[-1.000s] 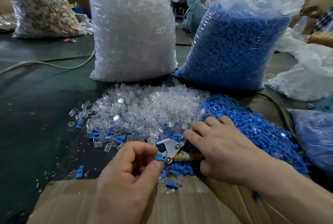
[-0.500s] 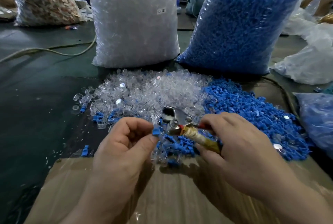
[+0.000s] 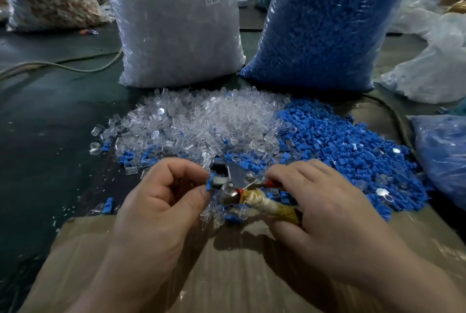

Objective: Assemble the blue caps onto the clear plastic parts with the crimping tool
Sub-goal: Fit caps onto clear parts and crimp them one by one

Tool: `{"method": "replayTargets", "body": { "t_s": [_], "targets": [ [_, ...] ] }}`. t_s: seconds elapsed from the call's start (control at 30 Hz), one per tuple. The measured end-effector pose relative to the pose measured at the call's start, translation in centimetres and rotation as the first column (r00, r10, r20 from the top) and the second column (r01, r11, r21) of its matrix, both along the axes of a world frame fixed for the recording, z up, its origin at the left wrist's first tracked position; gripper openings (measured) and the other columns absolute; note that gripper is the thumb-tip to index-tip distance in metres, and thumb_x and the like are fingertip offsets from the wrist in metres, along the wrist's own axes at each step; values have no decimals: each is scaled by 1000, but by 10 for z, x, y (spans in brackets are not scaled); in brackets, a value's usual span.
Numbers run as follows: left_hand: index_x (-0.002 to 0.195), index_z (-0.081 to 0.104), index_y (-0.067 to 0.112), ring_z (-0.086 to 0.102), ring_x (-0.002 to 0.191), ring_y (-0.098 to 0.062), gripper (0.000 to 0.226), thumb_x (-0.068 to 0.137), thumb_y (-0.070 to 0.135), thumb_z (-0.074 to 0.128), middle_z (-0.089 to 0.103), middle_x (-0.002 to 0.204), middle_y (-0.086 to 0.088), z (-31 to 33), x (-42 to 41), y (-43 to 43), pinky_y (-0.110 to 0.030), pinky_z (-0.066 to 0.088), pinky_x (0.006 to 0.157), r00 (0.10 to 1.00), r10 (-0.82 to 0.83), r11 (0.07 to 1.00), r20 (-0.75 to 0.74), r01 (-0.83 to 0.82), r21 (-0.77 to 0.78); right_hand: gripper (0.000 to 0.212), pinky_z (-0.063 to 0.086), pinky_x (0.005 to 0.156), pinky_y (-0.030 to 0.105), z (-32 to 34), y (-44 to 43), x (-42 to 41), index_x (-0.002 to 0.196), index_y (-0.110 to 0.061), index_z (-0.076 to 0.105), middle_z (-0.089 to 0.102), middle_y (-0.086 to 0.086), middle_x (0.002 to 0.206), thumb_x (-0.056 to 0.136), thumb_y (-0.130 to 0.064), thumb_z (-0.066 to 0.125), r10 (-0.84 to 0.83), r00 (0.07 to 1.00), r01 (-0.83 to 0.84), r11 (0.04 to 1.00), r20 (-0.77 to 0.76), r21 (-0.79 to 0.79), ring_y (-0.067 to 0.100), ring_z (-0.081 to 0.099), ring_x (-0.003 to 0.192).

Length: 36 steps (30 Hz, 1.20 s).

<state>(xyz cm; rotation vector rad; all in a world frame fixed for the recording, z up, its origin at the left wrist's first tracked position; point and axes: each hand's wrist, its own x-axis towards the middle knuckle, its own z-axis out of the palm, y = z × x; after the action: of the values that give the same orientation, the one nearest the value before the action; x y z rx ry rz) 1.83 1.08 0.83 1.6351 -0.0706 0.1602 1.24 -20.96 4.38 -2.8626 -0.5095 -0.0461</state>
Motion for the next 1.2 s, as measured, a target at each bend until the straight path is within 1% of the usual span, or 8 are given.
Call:
{"method": "replayTargets", "body": {
  "t_s": [0.1, 0.2, 0.37, 0.5, 0.67, 0.83, 1.0, 1.2],
  "targets": [
    [90, 71, 38, 60, 60, -7, 20, 72, 39, 79, 71, 76, 2, -3, 0, 2, -22, 48, 53, 1000, 9, 998, 12, -9, 63, 56, 33, 95, 25, 0, 2, 0, 128, -48, 31, 42, -29, 110, 76, -71, 26, 15, 999, -15, 1000, -29, 2, 0, 36, 104],
    [89, 72, 39, 59, 58, -4, 29, 61, 47, 70, 70, 74, 3, -3, -1, 2, -17, 48, 49, 1000, 5, 998, 20, -6, 60, 57, 35, 95, 26, 2, 2, 1, 127, -48, 30, 43, -27, 107, 75, -70, 22, 24, 999, -25, 999, -29, -31, 3, 38, 101],
    [84, 72, 36, 55, 53, -2, 24, 61, 41, 70, 68, 66, 4, 2, -1, -2, -11, 44, 47, 999, 23, 999, 26, -24, 30, 49, 40, 86, 26, 5, 6, 0, 111, -44, 44, 48, -21, 90, 74, -67, 20, 24, 1000, -25, 999, -20, -41, 6, 46, 88],
    [84, 72, 35, 55, 54, -5, 24, 61, 41, 72, 68, 67, 1, 4, -4, -3, -13, 44, 48, 999, 22, 999, 37, -23, 42, 41, 32, 74, 18, 6, 6, -1, 99, -43, 45, 50, -20, 82, 72, -67, 24, 28, 999, -29, 998, -22, -47, 3, 46, 81],
    [88, 71, 40, 67, 66, -18, 23, 72, 41, 87, 73, 77, 0, 3, -6, -4, -27, 55, 58, 989, 120, 981, 85, -131, 146, 40, 36, 74, 21, 1, 0, -1, 102, -45, 48, 51, -27, 85, 73, -70, 37, -3, 1000, 2, 999, 8, 43, 0, 47, 83],
    [90, 69, 43, 66, 69, -24, 19, 76, 33, 77, 71, 77, 4, -4, -5, -7, -51, 58, 66, 983, 160, 954, 84, -176, 243, 52, 36, 80, 23, -4, -3, 4, 115, -48, 42, 49, -29, 97, 72, -78, 36, -31, 999, 31, 999, 22, 8, 2, 41, 92],
    [89, 67, 44, 63, 64, -8, 26, 79, 22, 76, 70, 80, 12, -1, -5, -2, -18, 54, 55, 977, 196, 937, 84, -212, 276, 51, 43, 83, 29, -3, -7, 5, 110, -45, 50, 57, -27, 96, 72, -77, 40, -57, 998, 56, 995, 18, 89, 4, 49, 91],
    [84, 70, 39, 48, 48, -1, 18, 76, 28, 81, 62, 59, 12, -1, -11, -15, -19, 44, 49, 995, 98, 982, -3, -96, 165, 78, 39, 87, 39, -6, 0, 17, 118, -34, 56, 62, -12, 102, 68, -84, 21, -167, 981, 182, 970, 99, -159, 17, 50, 96]
  ]
}}
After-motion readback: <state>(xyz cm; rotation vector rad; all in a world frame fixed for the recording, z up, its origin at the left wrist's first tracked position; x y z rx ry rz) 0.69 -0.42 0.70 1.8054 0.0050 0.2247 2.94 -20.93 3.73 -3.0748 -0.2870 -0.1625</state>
